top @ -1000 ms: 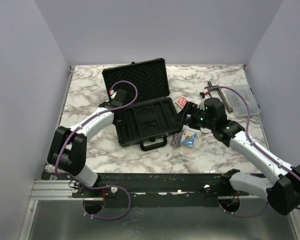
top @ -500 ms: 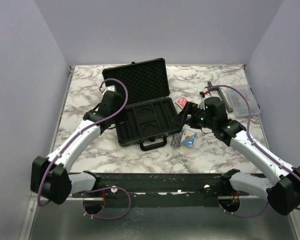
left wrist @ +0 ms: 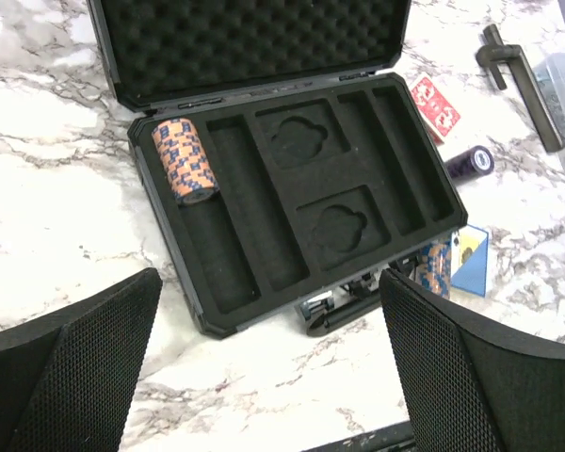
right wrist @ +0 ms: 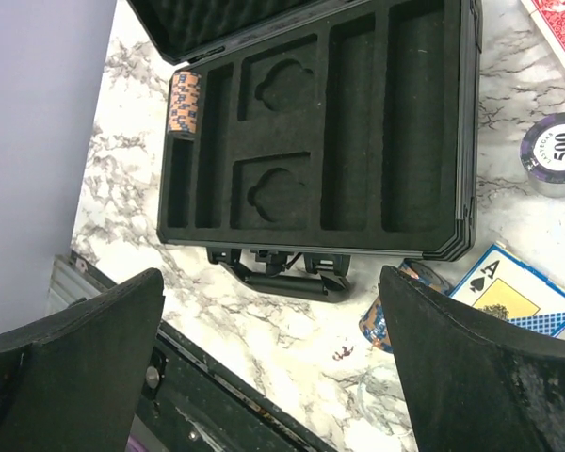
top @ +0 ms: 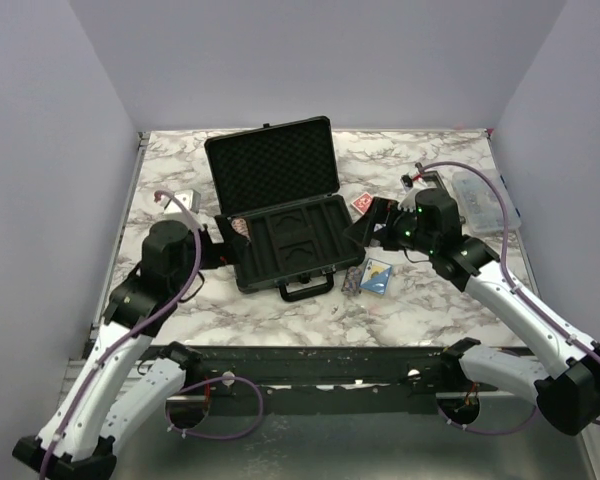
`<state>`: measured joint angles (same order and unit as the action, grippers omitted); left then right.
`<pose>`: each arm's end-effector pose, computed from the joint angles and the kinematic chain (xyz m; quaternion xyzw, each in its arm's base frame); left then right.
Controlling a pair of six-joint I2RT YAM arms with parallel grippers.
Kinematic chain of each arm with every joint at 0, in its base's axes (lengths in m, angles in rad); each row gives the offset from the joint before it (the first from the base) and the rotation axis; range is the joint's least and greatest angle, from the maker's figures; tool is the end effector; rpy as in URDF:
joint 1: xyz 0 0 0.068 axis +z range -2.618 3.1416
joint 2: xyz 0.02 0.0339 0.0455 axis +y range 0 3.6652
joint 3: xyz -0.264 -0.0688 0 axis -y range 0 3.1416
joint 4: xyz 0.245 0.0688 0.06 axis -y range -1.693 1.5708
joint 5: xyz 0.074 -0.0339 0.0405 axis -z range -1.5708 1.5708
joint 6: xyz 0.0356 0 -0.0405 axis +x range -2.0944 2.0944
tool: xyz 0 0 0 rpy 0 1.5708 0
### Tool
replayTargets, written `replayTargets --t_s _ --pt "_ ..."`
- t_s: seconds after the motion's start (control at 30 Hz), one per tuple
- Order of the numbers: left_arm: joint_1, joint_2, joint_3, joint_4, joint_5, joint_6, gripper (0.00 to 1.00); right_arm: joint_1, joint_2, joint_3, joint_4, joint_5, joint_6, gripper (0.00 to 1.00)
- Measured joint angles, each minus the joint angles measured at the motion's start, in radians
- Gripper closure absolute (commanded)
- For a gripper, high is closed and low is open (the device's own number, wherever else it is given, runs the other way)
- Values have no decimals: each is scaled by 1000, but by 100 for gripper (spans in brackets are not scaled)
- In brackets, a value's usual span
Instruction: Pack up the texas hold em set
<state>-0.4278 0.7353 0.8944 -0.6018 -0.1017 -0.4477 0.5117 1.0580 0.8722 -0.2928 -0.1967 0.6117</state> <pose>0.1430 -0.0612 0.3418 -0.0356 0.8437 -0.1874 0.5018 0.2050 0.1231 0.3071 -0.0084 0.8519 0.3463 0.3927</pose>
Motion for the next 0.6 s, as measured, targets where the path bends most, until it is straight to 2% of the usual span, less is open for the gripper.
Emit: replayTargets --t_s 0.2,0.43,0.6 --pt "0 -206 -145 -31 22 32 1 0 2 3 -26 -3 25 0" --pt "0 -211 -167 -48 32 66 2 0 25 3 -51 -2 129 0" --pt "0 -200 -167 -51 32 76 2 8 44 3 -109 54 183 0"
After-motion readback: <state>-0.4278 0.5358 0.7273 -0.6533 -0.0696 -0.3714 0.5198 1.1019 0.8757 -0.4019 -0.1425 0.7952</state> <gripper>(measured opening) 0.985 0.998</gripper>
